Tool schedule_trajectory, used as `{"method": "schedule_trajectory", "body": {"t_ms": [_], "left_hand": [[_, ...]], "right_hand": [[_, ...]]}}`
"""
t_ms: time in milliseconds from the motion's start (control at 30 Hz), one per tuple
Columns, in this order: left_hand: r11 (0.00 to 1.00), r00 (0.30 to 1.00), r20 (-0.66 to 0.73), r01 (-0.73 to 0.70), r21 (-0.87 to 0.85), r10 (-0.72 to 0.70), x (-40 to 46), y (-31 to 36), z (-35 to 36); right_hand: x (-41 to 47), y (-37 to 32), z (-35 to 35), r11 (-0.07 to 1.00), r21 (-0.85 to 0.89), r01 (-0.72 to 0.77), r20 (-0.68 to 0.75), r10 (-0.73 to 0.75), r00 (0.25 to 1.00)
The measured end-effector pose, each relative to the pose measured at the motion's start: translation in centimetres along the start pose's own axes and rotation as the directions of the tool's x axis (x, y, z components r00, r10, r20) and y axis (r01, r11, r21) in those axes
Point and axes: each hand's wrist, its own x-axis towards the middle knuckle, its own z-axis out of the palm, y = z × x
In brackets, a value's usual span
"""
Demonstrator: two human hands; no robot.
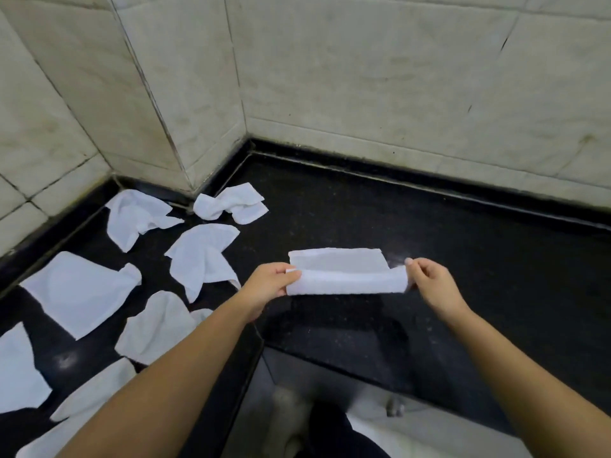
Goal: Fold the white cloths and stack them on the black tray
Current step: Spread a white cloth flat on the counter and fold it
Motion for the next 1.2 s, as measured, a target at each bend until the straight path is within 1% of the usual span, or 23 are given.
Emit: {"method": "schedule_trajectory", "body": {"t_ms": [100,167,200,300,433,567,667,767,833,900,967,1000,1033,1100,1133,1200], "left_hand": [[0.986,0.989,0.031,0.145,0.087,-0.148,-0.6,-3.1,0.1],[0.975,0.983,0.016,0.177,0.134,-0.18,-0.4,-4.1,0.2],[0.973,0.985,-0.004,0.171,0.155,-0.173,-0.1,-4.3,0.2],[0.969,0.992,-0.093,0.102,0.225,-0.083,1.8,-4.0,0.1],[0.898,0.974,-0.219,0.046,0.438,0.056,5.2,-2.7,0.6],[0.824,0.953,-0.286,0.078,0.561,0.104,7.8,-2.0,1.5],[0.777,0.934,-0.33,0.106,0.62,0.136,9.2,-2.3,1.9],[0.701,0.927,-0.326,0.106,0.705,0.188,9.7,-2.6,2.4],[0.645,0.917,-0.323,0.102,0.758,0.234,9.8,-2.9,2.6],[0.644,0.897,-0.36,0.118,0.756,0.258,9.4,-3.2,2.5],[0.692,0.872,-0.429,0.159,0.704,0.236,8.4,-3.6,2.2],[0.701,0.861,-0.458,0.185,0.688,0.222,7.7,-4.0,2.1],[0.693,0.854,-0.477,0.216,0.688,0.207,7.0,-4.5,2.0],[0.639,0.85,-0.494,0.28,0.717,0.182,5.3,-5.6,2.0],[0.605,0.851,-0.494,0.303,0.736,0.175,4.5,-6.1,2.1],[0.56,0.854,-0.493,0.329,0.76,0.168,3.6,-6.8,2.3]], "right_hand": [[-1.9,3.5,1.7,0.992,-0.089,-0.093,0.101,0.102,0.99],[-2.1,4.7,2.5,0.981,-0.107,-0.159,0.135,0.173,0.976],[-1.8,4.9,2.8,0.976,-0.109,-0.186,0.134,0.2,0.971],[0.2,4.1,3.1,0.967,-0.145,-0.21,0.098,0.225,0.969],[3.7,2.8,3.3,0.957,-0.207,-0.201,0.02,0.21,0.978],[6.3,3.1,4.4,0.944,-0.255,-0.211,-0.002,0.217,0.976],[7.4,3.9,5.1,0.914,-0.341,-0.222,-0.03,0.226,0.974],[8.0,4.7,5.5,0.87,-0.445,-0.213,-0.033,0.222,0.974],[8.1,4.6,5.5,0.822,-0.555,-0.125,-0.013,0.141,0.99],[8.5,3.5,5.9,0.759,-0.65,0.047,0.053,-0.016,0.998],[9.1,1.5,7.3,0.738,-0.629,0.243,0.203,-0.145,0.968],[9.6,0.3,8.4,0.742,-0.588,0.323,0.302,-0.17,0.938],[10.0,-1.0,10.0,0.746,-0.546,0.382,0.402,-0.168,0.9],[10.3,-3.3,13.4,0.747,-0.489,0.451,0.558,-0.129,0.819],[10.2,-4.2,15.0,0.738,-0.482,0.473,0.606,-0.11,0.788],[9.9,-5.3,17.6,0.687,-0.51,0.517,0.644,-0.093,0.759]]}}
